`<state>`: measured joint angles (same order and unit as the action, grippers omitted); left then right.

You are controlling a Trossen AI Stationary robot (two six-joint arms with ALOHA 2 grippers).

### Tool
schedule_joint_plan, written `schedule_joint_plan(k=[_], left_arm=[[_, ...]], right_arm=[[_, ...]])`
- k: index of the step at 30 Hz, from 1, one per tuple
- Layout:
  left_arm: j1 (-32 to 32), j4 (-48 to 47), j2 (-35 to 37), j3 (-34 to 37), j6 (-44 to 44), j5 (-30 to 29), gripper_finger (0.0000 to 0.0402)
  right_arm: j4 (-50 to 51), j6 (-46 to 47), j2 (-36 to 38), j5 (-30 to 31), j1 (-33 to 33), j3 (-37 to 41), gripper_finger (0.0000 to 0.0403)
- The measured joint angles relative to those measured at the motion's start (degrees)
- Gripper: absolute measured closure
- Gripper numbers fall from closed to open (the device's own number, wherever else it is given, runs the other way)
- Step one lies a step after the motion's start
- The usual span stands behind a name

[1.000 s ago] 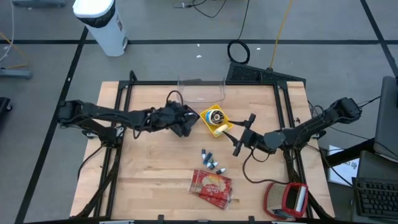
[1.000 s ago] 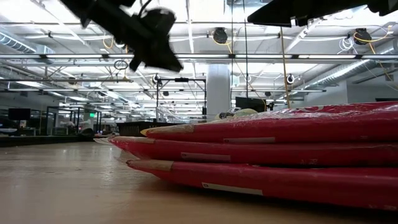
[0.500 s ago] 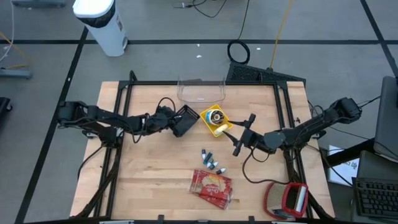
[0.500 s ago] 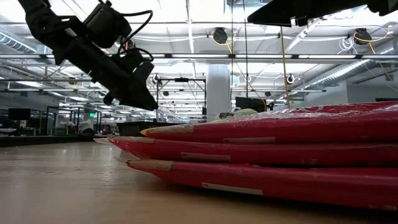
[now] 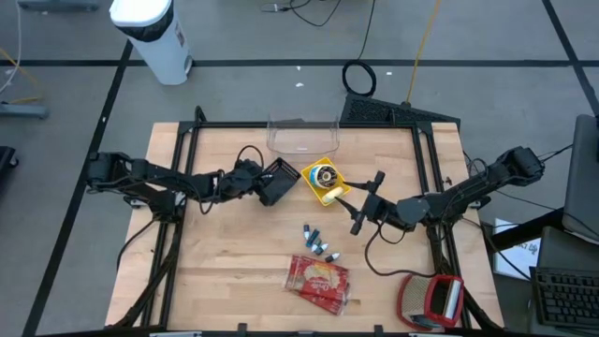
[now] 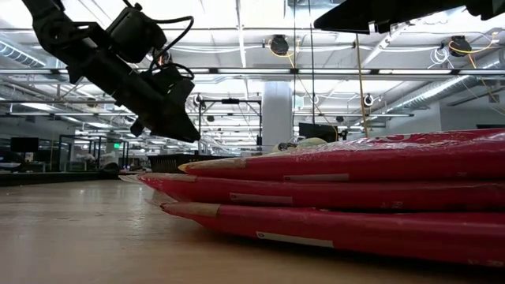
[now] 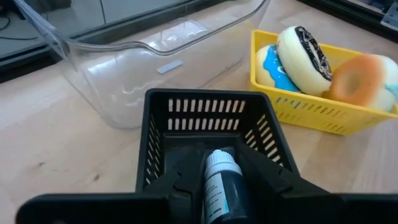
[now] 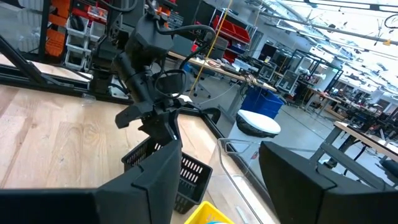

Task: Pick & Place Food Item
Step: Put the purple bottle into the black bin, then put the brown bottle into the black bin

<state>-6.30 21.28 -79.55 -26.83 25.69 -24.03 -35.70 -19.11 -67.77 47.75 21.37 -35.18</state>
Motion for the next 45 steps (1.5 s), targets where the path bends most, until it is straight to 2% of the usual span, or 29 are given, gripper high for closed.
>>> schedule_joint_plan(k=[7, 16, 23, 26, 31, 34, 37, 40, 45], left_arm=[[-0.1, -0.4, 0.0, 0.0, 0.6, 3.3, 0.0307], [-0.9, -3.3, 0.0, 0.0, 0.8, 3.5, 0.022], [-0.9, 2.1, 0.0, 0.0, -2.7, 3.2, 0.0189], [-0.8, 6.6, 0.0, 0.0, -2.7, 3.2, 0.0188], [-0.7, 11.8, 0.0, 0.0, -3.1, 5.3, 0.0188], [-0.7, 13.4, 0.0, 0.0, -4.4, 6.3, 0.0188], [-0.7, 15.3, 0.0, 0.0, -6.7, 6.3, 0.0188], [-0.7, 17.7, 0.0, 0.0, -9.5, 6.4, 0.0188], [-0.8, 19.5, 0.0, 0.0, -13.6, 6.7, 0.0188]], right_arm=[[0.0, 0.9, 0.0, 0.0, 0.0, 0.0, 0.0197], [0.0, 0.4, 0.0, 0.0, 0.0, 0.0, 0.0196], [0.0, 1.0, 0.0, -0.3, 0.0, 0.0, 0.0199], [0.1, 3.6, 0.0, -4.7, 0.0, 0.0, 0.0199], [4.3, 11.1, -2.9, -20.3, 0.1, 0.0, 0.0196], [10.6, 16.8, -6.4, -28.2, 0.0, -2.3, 0.0199], [15.3, 19.4, -11.7, -30.1, -0.1, -5.2, 0.0206], [17.7, 17.5, -17.3, -31.3, -0.4, -7.0, 0.0212], [22.2, 18.7, -24.7, -39.4, -2.8, -9.6, 0.0221]])
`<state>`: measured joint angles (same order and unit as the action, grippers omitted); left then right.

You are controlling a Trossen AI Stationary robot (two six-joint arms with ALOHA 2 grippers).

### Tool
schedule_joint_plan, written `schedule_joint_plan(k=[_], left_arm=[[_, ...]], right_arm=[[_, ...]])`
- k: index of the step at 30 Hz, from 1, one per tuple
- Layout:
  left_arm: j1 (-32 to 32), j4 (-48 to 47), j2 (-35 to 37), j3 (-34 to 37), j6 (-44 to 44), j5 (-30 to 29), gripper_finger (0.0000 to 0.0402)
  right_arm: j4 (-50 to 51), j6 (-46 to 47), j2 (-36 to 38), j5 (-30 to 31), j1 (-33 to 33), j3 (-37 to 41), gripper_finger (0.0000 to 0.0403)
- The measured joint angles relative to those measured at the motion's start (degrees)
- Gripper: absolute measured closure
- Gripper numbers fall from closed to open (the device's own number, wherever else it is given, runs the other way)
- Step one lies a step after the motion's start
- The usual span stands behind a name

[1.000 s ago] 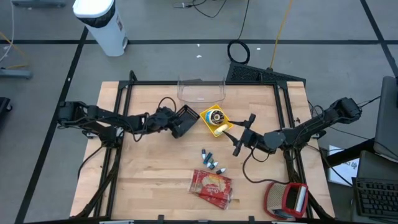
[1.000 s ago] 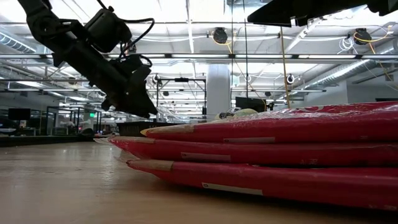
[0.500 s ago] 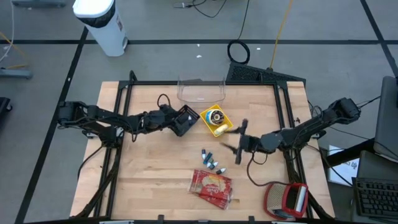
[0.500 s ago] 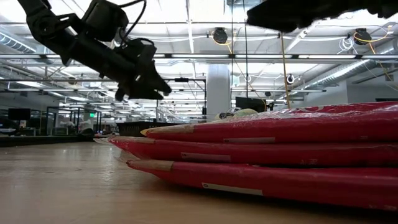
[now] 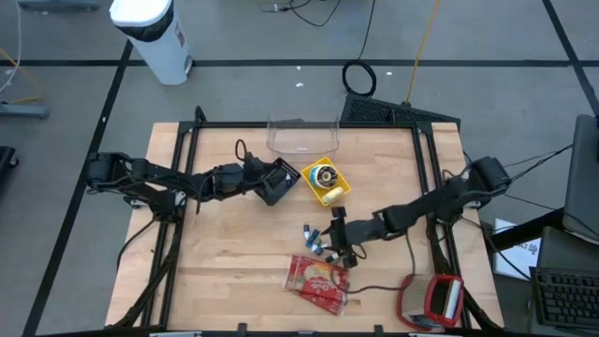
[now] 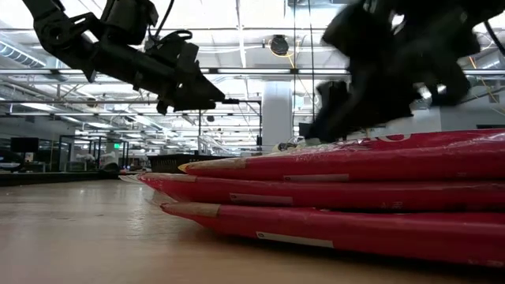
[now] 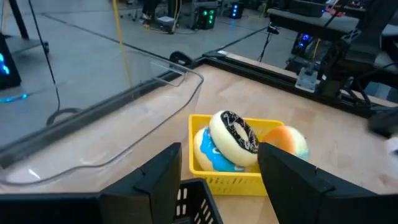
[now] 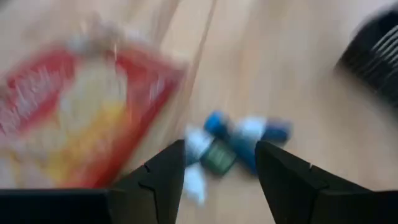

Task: Pick & Place Food Item
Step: Put the brown bottle into the black bin

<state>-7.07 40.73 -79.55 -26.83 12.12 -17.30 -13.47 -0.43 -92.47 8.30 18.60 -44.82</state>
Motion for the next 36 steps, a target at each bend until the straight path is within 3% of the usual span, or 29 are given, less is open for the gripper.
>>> schedule_joint_plan(k=[5, 13, 29, 36], left_arm=[[0.0, -0.2, 0.0, 0.0, -0.5, 2.1, 0.0188], [0.0, -0.3, 0.0, 0.0, -4.9, 3.9, 0.0187], [0.0, -0.2, 0.0, 0.0, -5.8, 3.8, 0.0188], [0.0, -0.2, 0.0, 0.0, -5.8, 3.8, 0.0188]], right_arm=[[4.6, 5.7, -2.3, -5.2, 0.9, -0.7, 0.0222], [4.9, 16.3, -1.5, -5.2, 5.0, -0.8, 0.0227], [7.7, 14.9, -5.1, -5.6, 4.2, -0.5, 0.0234], [11.7, 19.2, -4.6, -5.3, 4.7, -0.6, 0.0234]])
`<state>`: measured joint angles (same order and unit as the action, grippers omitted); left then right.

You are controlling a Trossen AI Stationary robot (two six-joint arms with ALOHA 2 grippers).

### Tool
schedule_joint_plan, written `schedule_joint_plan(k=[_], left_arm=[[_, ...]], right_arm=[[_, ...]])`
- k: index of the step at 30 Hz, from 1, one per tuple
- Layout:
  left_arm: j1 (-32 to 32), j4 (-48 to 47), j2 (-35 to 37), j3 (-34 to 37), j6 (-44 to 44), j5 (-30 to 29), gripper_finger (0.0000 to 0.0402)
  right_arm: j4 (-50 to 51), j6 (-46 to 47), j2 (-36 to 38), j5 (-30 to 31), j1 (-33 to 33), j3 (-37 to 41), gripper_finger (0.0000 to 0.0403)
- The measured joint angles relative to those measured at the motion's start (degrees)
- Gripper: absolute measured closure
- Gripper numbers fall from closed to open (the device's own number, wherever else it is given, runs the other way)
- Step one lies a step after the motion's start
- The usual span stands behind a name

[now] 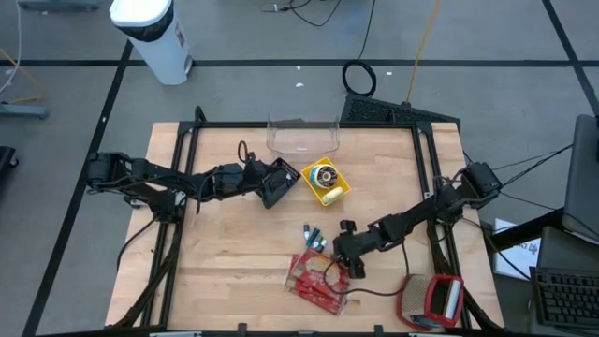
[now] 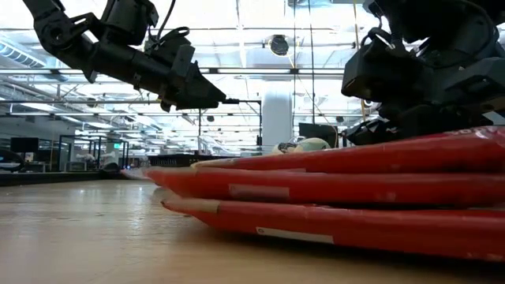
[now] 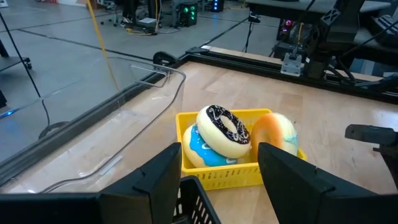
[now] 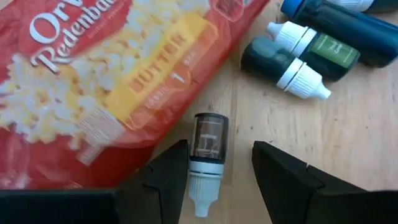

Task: Pick & Place Food Item
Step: Put the brown bottle into the black bin

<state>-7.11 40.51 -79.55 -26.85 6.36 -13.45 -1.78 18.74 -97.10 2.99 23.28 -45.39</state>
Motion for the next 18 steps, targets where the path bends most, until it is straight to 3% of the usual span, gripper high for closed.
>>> schedule_joint_plan(k=[10, 18], left_arm=[[0.0, 0.0, 0.0, 0.0, 0.1, 0.0, 0.0188], [0.0, 0.0, 0.0, 0.0, 0.4, 0.1, 0.0188]], right_arm=[[1.7, 0.2, 0.4, 0.2, 0.7, 0.0, 0.0247], [2.3, 0.1, 0.4, 0.7, 0.7, 0.0, 0.0305]])
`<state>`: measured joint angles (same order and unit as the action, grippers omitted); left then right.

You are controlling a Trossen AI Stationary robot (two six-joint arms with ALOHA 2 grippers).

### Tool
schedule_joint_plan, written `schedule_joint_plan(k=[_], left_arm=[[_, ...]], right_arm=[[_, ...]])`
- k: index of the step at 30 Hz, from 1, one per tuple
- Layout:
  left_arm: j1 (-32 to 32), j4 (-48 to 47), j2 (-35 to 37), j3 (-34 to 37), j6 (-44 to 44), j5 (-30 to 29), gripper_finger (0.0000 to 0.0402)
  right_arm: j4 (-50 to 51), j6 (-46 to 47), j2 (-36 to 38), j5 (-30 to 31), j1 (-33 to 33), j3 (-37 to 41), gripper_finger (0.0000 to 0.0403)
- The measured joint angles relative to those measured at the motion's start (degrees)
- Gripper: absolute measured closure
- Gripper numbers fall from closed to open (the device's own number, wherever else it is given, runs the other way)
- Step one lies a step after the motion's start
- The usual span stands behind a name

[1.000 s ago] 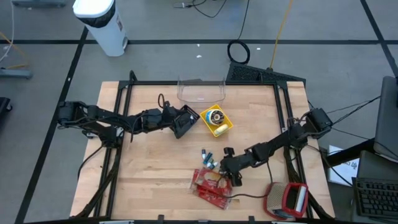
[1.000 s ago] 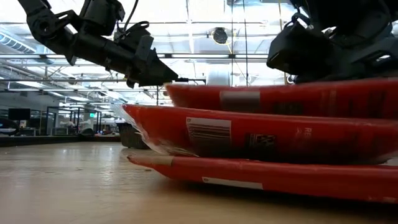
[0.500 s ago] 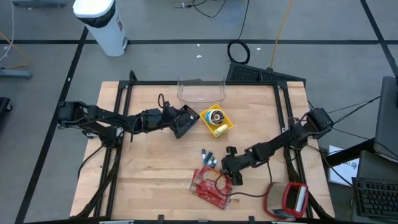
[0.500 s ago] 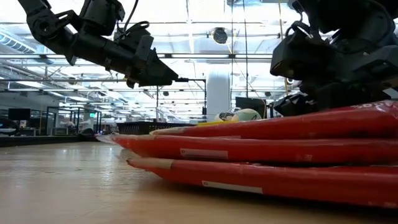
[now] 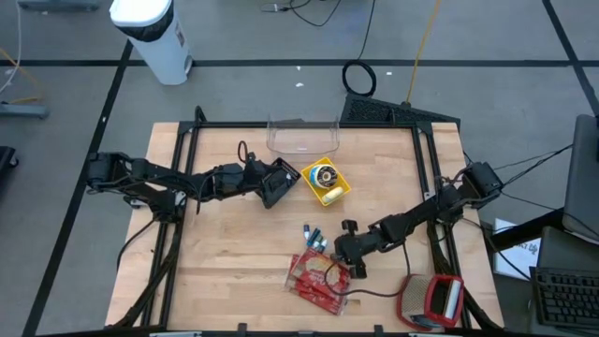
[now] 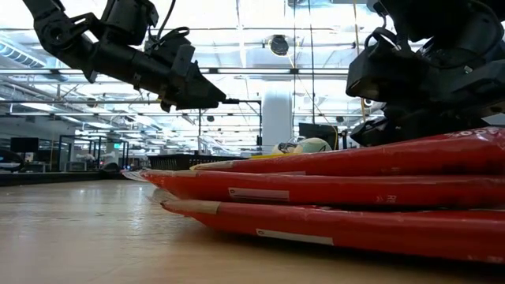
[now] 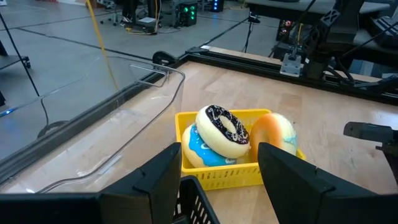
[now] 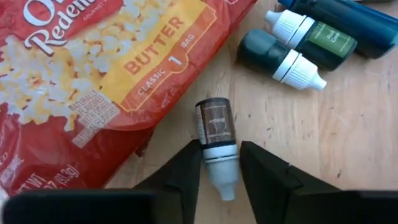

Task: Pick & Place Food Item
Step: Put the brown bottle into the black bin

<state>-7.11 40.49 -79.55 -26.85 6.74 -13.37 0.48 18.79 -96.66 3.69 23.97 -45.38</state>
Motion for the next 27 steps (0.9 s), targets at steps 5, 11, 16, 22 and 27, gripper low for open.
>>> schedule_joint_plan(k=[5, 11, 16, 22, 27], left_arm=[[0.0, 0.0, 0.0, 0.0, 0.0, 0.0, 0.0188], [0.0, 0.0, 0.0, 0.0, 1.3, 0.0, 0.0188], [0.2, 0.1, 0.0, 0.0, 2.4, 0.1, 0.0188], [0.1, 0.3, 0.0, 0.0, 5.6, 2.4, 0.0188], [0.1, 0.4, 0.0, 0.0, 14.2, 8.1, 0.0188]], right_arm=[[0.1, -1.0, 0.0, 0.6, -0.3, 0.0, 0.0348], [2.1, -1.5, 2.3, 5.0, -0.3, 0.2, 0.0347], [3.4, -1.8, 6.5, 10.6, -0.4, 0.3, 0.0336], [1.8, -8.3, 11.5, 19.8, -1.3, 0.2, 0.035], [-4.0, -19.0, 12.0, 28.0, -3.5, 0.1, 0.0344]])
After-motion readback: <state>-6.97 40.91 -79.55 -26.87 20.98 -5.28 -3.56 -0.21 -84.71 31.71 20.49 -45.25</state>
